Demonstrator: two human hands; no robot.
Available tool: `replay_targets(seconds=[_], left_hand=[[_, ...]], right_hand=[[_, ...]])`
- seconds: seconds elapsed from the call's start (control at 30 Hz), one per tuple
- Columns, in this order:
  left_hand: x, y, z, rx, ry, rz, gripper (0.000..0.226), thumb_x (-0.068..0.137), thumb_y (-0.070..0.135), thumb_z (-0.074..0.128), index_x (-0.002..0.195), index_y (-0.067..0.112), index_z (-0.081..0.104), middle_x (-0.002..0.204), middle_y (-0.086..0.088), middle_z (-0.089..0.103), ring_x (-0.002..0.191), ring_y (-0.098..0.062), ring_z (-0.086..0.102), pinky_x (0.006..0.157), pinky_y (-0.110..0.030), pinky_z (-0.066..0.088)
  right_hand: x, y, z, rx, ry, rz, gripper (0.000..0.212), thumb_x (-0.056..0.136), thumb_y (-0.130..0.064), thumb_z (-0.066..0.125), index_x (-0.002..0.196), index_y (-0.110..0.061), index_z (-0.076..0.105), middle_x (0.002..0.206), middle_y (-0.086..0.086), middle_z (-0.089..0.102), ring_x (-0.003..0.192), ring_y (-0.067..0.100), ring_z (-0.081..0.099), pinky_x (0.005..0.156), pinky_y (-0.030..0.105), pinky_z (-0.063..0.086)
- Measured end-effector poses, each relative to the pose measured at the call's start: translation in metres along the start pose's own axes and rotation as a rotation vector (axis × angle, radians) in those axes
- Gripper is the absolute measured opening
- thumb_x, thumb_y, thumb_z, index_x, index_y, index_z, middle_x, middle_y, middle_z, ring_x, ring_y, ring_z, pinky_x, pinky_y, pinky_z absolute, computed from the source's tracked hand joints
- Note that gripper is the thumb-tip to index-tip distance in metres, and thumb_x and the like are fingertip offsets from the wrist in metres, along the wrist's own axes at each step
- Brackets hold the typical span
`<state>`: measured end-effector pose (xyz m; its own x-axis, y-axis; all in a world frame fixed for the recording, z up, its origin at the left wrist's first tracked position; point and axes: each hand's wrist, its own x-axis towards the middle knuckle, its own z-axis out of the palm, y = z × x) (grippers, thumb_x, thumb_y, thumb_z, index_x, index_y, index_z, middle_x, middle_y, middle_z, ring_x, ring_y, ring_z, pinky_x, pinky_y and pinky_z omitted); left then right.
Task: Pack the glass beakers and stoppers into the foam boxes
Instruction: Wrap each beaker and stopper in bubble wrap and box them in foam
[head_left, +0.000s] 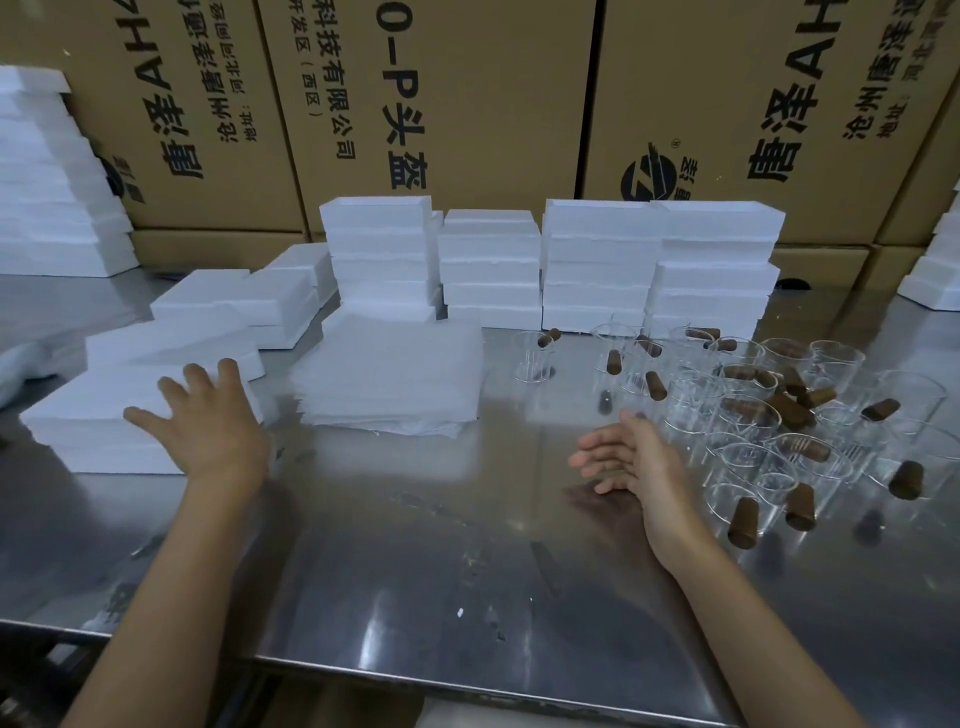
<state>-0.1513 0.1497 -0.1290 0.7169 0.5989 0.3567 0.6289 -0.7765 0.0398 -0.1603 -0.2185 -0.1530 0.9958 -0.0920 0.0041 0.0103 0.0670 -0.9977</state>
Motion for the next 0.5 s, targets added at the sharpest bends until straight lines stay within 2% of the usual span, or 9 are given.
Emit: replay_targets(seconds=[0.2, 0.27, 0.33, 0.4, 0.43, 0.5], left_hand=[[0.011, 0.008, -0.003, -0.071, -0.049, -0.042, 0.064, 0.079, 0.020, 0.074, 0.134, 0.010, 0.043, 0.141, -0.022, 0.040, 0.137, -0.042, 0.028, 0.112, -0.067, 0.016], [0.010, 0.016, -0.007, -0.126, 0.011, -0.009, 0.058, 0.082, 0.016, 0.067, 0.135, 0.007, 0.044, 0.146, -0.024, 0.036, 0.140, -0.042, 0.023, 0.113, -0.064, 0.015], [0.011, 0.029, -0.011, -0.241, 0.156, 0.071, 0.050, 0.082, 0.005, 0.060, 0.131, 0.002, 0.049, 0.144, -0.028, 0.038, 0.137, -0.043, 0.027, 0.110, -0.061, 0.021], [0.016, 0.047, -0.019, -0.364, 0.277, 0.179, 0.043, 0.084, 0.000, 0.055, 0.127, -0.001, 0.054, 0.136, -0.030, 0.045, 0.128, -0.046, 0.037, 0.100, -0.058, 0.031], [0.023, 0.058, -0.021, -0.409, 0.280, 0.226, 0.041, 0.086, 0.002, 0.054, 0.126, -0.001, 0.055, 0.132, -0.030, 0.048, 0.124, -0.046, 0.041, 0.096, -0.056, 0.034], [0.045, 0.084, -0.024, -0.503, 0.181, 0.290, 0.037, 0.091, 0.008, 0.050, 0.127, 0.002, 0.054, 0.128, -0.026, 0.051, 0.118, -0.045, 0.046, 0.094, -0.052, 0.038]], right_hand=[[0.004, 0.009, 0.001, -0.044, 0.040, -0.006, 0.046, 0.105, -0.026, 0.040, 0.081, 0.001, 0.068, 0.069, 0.013, 0.071, 0.054, 0.013, 0.058, 0.049, 0.020, 0.045], [0.005, 0.015, 0.003, -0.113, 0.075, -0.029, 0.037, 0.102, -0.017, 0.044, 0.078, -0.002, 0.068, 0.066, 0.010, 0.070, 0.056, 0.012, 0.057, 0.050, 0.017, 0.045], [0.010, 0.017, 0.008, -0.201, 0.102, -0.030, 0.031, 0.097, -0.011, 0.046, 0.074, -0.005, 0.066, 0.064, 0.007, 0.069, 0.054, 0.009, 0.055, 0.048, 0.014, 0.044], [0.018, 0.017, 0.015, -0.288, 0.117, -0.025, 0.030, 0.093, -0.010, 0.047, 0.071, -0.008, 0.066, 0.059, 0.004, 0.068, 0.049, 0.006, 0.054, 0.049, 0.017, 0.044], [0.024, 0.017, 0.018, -0.333, 0.120, -0.035, 0.029, 0.092, -0.011, 0.048, 0.069, -0.009, 0.066, 0.057, 0.002, 0.067, 0.050, 0.008, 0.055, 0.052, 0.022, 0.046], [0.034, 0.017, 0.027, -0.463, 0.122, -0.077, 0.029, 0.090, -0.017, 0.049, 0.067, -0.013, 0.067, 0.057, 0.001, 0.068, 0.054, 0.012, 0.061, 0.060, 0.028, 0.050]])
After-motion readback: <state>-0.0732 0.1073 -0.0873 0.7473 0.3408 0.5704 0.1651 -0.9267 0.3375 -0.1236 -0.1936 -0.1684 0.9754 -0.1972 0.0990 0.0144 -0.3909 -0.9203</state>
